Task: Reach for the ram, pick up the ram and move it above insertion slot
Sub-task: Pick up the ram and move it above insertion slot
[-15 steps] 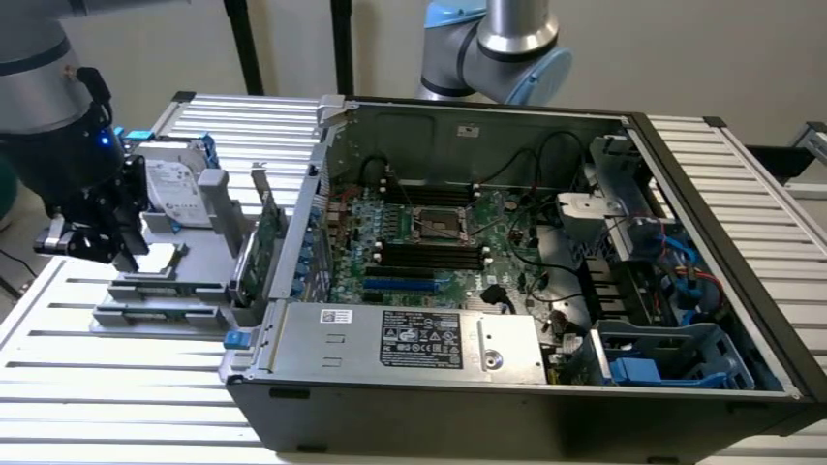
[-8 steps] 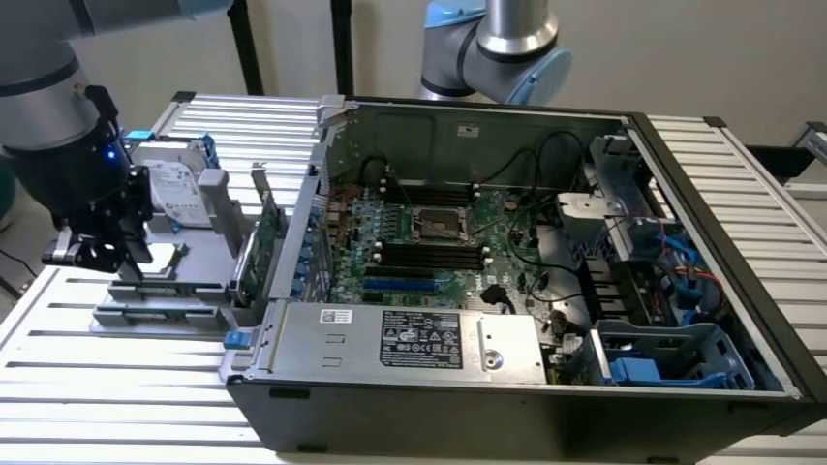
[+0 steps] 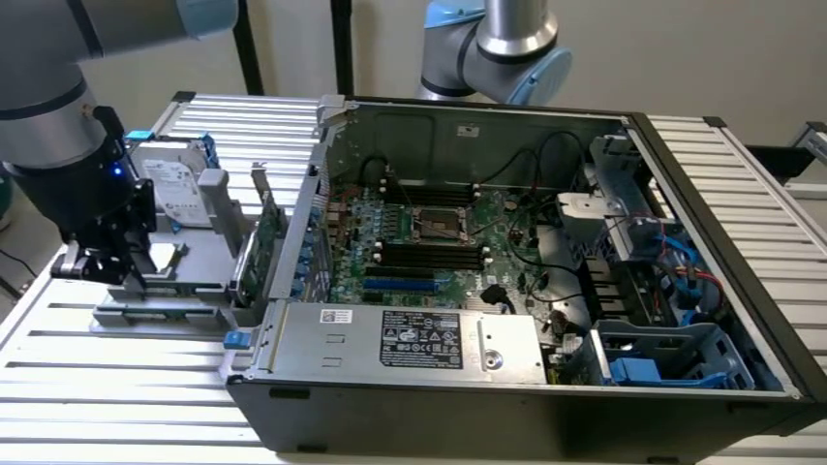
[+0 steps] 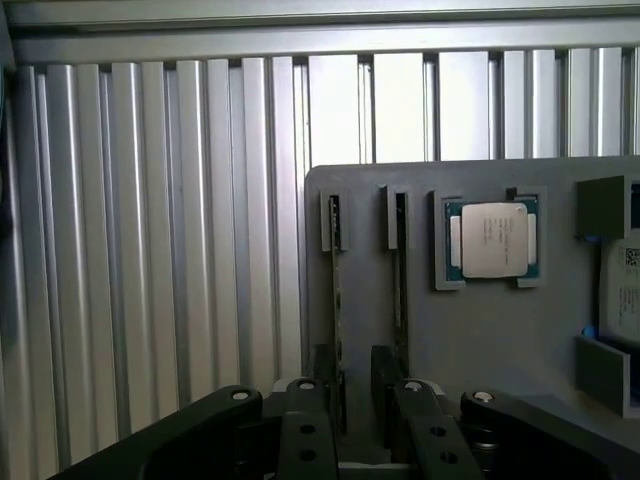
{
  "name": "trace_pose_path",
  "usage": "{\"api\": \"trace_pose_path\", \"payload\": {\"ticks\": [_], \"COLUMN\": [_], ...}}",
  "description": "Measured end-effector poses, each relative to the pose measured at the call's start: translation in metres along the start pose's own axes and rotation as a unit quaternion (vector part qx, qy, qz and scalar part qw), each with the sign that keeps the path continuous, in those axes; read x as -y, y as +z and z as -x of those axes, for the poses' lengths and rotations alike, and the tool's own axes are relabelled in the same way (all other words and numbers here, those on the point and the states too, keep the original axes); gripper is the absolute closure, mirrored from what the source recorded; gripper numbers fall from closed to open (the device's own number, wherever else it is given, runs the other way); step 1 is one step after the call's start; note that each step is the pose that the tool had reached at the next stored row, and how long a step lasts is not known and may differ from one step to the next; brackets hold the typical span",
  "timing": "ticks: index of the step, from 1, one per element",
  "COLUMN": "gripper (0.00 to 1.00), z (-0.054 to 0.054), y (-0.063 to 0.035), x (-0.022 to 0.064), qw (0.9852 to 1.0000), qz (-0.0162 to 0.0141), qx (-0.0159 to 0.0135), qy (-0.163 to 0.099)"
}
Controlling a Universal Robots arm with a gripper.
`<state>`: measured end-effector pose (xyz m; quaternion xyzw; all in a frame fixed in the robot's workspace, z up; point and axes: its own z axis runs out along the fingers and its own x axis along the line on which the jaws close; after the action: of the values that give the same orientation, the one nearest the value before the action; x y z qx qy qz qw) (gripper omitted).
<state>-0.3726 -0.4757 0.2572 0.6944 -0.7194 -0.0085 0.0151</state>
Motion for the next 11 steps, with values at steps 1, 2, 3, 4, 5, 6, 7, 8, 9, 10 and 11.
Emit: {"api": "trace_pose_path", "payload": {"ticks": [1,2,3,4,5,6,7,8,9,10,11], "gripper": [0.69,0.69,0.69,0.69,0.69,0.69,0.69,0.69,0.69,0.69,0.69], "z": [0.0,-0.001,-0.001,-0.001,-0.001,-0.001,-0.001,-0.001,-0.001,-0.001,-0.001], "y": [0.0018,0.0036,0.0055,0.0073,0.0091,0.0109,0.0127,0.0145,0.0164,0.0183,0.0199], "x": [0.0,0.0001,0.0002,0.0003,0.0004,0.0005,0.0006,0.0007,0.0008,0.0009,0.0009], "qw": [1.0,1.0,1.0,1.0,1.0,1.0,1.0,1.0,1.0,1.0,1.0], "qz": [0.0,0.0,0.0001,0.0,0.0,0.0,0.0,0.0,0.0,0.0,0.0], "qx": [0.0,0.0,-0.0001,0.0,0.0,0.0,0.0,0.0,-0.0001,-0.0001,-0.0001], "qy": [0.0,0.0,0.0,0.0,0.0,0.0,-0.001,-0.001,-0.001,-0.001,-0.001]}}
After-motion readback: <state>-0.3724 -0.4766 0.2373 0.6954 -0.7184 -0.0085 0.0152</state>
